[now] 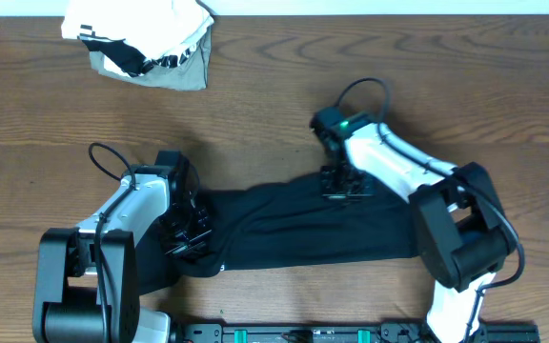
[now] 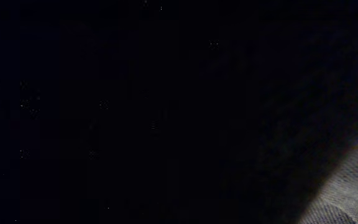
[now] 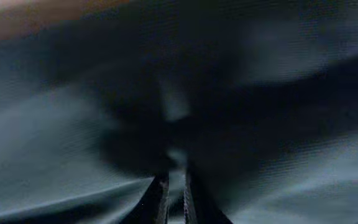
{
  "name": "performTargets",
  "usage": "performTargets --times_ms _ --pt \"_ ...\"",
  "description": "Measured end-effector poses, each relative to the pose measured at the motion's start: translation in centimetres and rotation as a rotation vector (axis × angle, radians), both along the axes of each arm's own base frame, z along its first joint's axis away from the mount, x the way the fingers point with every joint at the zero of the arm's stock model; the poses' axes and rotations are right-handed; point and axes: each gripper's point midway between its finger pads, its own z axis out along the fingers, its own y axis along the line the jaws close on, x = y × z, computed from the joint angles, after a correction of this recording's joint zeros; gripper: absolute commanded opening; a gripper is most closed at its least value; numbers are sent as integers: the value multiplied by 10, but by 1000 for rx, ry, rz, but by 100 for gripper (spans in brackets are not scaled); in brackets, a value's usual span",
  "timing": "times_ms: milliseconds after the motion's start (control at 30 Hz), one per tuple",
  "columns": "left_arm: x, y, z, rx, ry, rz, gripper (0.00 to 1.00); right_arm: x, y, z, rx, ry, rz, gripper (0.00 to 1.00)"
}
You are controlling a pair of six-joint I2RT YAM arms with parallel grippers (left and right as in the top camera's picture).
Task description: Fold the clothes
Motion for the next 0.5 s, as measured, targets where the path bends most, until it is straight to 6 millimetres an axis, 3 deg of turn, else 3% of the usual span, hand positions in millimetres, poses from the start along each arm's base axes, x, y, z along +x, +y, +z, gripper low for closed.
performTargets --times_ms 300,500 --pt "1 0 0 -1 -4 0 6 7 -47 0 -53 27 -74 11" --pt "2 0 0 0 -7 3 6 0 -67 -9 -48 42 -118 1"
